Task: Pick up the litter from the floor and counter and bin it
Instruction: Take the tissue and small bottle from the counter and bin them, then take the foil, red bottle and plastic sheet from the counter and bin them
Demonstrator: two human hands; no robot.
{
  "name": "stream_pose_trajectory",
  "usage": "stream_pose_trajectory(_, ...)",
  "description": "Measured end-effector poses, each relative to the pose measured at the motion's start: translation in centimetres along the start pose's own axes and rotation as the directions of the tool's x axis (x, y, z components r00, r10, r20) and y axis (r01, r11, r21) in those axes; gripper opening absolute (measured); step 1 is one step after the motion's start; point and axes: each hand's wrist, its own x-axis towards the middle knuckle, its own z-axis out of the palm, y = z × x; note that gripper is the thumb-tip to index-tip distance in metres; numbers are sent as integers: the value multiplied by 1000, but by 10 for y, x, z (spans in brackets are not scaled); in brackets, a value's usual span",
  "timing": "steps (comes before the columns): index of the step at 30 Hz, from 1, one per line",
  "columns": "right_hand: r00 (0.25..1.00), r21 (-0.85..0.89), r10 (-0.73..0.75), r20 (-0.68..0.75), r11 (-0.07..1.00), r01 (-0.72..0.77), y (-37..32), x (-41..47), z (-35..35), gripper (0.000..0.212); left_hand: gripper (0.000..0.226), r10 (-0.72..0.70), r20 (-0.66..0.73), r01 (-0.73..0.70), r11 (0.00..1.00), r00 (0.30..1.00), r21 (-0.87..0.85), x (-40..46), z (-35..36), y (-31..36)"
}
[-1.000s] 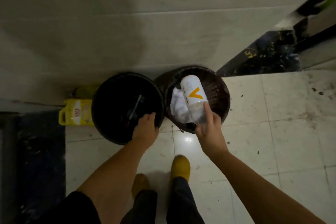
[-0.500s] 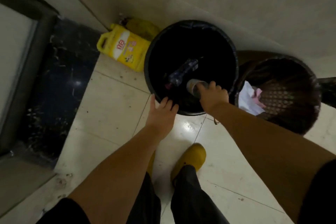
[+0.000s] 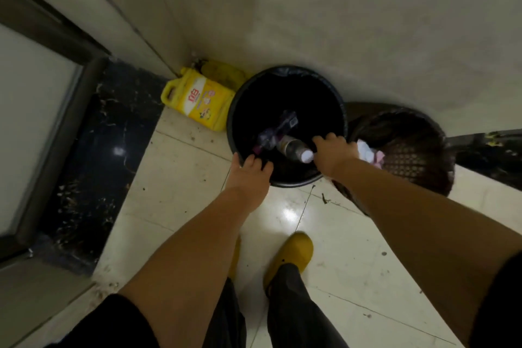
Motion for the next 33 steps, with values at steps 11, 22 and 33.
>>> stream_pose_trajectory(11, 979, 334, 111, -171, 941, -48, 52, -273, -170, 41, 52, 132, -191, -110, 986, 973, 125, -193, -239, 56)
stream_pose_trajectory(22, 809, 511, 491, -323, 810, -288, 100, -454, -179, 39, 43, 482, -269, -378, 854, 834, 357, -289, -327, 175)
stream_pose_trajectory(33, 409, 789, 912, 23, 235, -567, 110, -672, -20, 41, 46, 902, 29, -710, 318, 430, 629, -413, -282, 339)
